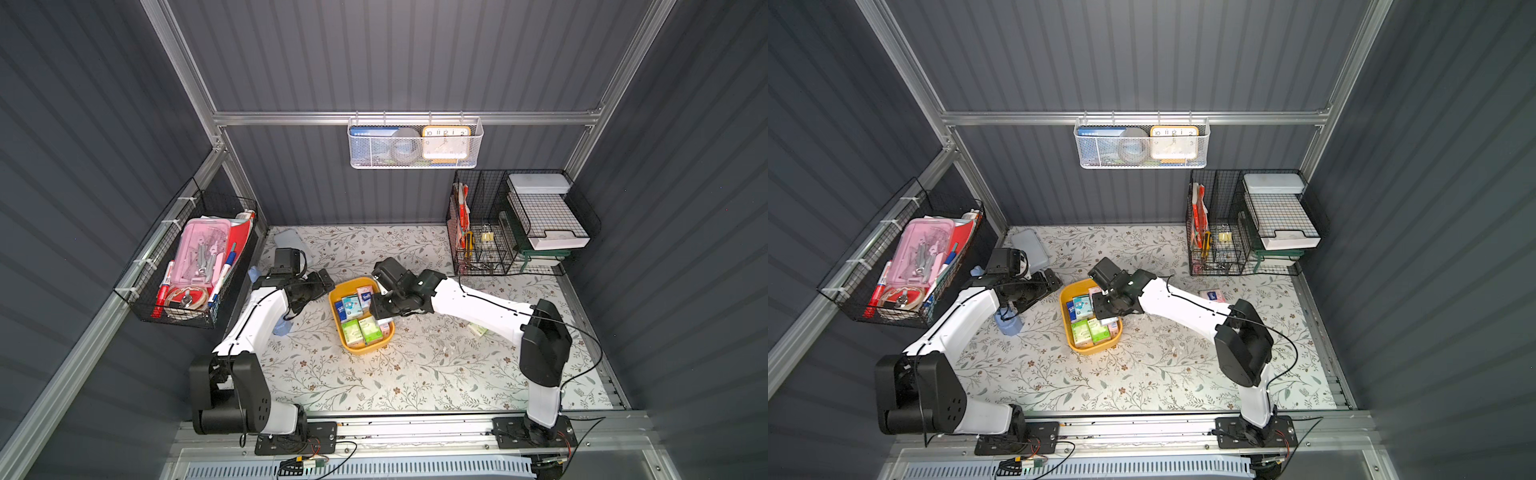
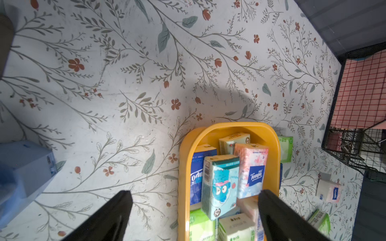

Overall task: Put the pocket tissues into the storage box
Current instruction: Place the pocket tissues in the storage box.

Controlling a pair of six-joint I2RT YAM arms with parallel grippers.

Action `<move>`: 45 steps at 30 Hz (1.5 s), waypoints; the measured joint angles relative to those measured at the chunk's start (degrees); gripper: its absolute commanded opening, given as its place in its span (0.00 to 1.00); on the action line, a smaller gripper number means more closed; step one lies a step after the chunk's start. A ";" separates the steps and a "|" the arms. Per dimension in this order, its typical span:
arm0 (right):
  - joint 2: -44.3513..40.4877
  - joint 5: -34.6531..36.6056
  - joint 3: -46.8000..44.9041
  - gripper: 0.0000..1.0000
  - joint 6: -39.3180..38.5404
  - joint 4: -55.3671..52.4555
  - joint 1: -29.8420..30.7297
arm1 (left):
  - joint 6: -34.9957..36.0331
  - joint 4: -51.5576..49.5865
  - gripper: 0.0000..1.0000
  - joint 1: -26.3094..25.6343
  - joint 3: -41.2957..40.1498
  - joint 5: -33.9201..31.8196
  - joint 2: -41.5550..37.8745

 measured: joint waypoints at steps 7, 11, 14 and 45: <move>6.16 -1.31 3.52 0.42 0.37 3.69 2.80 | 0.09 -0.02 0.99 0.11 0.00 -0.04 -2.47; 7.65 -1.31 4.33 0.42 0.81 4.15 3.39 | 0.50 -0.28 0.99 0.31 0.00 -0.17 -3.26; 8.79 -1.27 5.55 0.42 1.18 4.20 3.65 | 0.72 -0.68 0.99 0.37 0.00 -0.59 -3.54; 9.64 6.03 8.57 0.67 0.92 2.60 5.86 | 1.09 -1.70 0.99 0.42 0.00 -0.52 -4.72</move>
